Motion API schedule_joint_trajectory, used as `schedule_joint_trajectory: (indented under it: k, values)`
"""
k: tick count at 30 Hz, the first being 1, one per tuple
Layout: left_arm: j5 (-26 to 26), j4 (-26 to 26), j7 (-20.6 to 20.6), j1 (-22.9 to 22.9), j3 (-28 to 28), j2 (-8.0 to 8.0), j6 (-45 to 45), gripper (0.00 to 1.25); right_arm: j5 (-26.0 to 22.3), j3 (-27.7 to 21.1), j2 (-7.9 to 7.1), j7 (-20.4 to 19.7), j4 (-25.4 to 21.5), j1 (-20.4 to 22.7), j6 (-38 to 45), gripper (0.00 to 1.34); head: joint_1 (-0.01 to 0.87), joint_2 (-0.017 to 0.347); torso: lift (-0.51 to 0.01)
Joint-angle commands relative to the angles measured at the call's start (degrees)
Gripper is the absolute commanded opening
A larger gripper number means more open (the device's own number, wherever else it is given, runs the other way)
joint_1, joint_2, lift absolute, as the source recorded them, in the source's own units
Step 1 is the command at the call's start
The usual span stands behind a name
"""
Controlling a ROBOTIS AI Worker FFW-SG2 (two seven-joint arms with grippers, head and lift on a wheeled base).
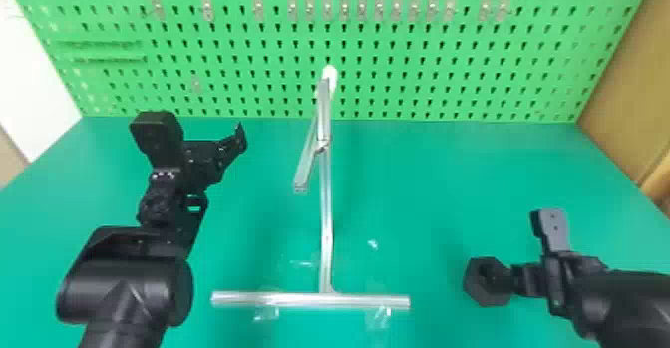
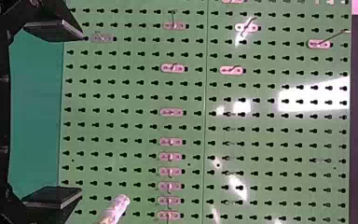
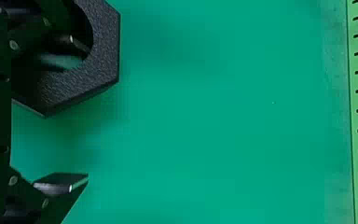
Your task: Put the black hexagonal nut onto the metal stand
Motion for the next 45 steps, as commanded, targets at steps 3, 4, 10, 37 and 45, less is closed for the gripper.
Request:
schedule_joint_trajectory:
  k: [3, 4, 10, 37, 45]
  values:
    - [0.0, -0.01, 0.0, 0.04, 0.01, 0.0, 0.0, 1.13, 0.34, 0.36, 0.0, -0.03, 0.24, -0.14, 0.9, 0.6, 0.693, 0.081, -0.001]
    - [0.0, -0.01, 0.0, 0.04, 0.01, 0.0, 0.0, 1.13, 0.51, 0.63, -0.09, -0.03, 0.24, -0.23, 1.25, 0.56, 0.693, 0.081, -0.001]
    - [0.0, -0.01, 0.0, 0.04, 0.1, 0.0, 0.0, 1.13, 2.71, 1.86, -0.09, -0.12, -1.34, -0.67, 3.27, 0.33, 0.693, 0.081, -0.001]
    - [0.0, -0.01, 0.0, 0.04, 0.19, 0.0, 0.0, 1.13, 1.65, 10.65, -2.81, -1.53, -24.99, -3.66, 24.8, 0.2, 0.693, 0.081, -0.001]
    - [0.0, -0.01, 0.0, 0.13, 0.37, 0.0, 0.0, 1.13, 0.51, 15.22, -5.8, 0.85, -32.55, -7.88, 33.86, 0.2, 0.693, 0.081, -0.001]
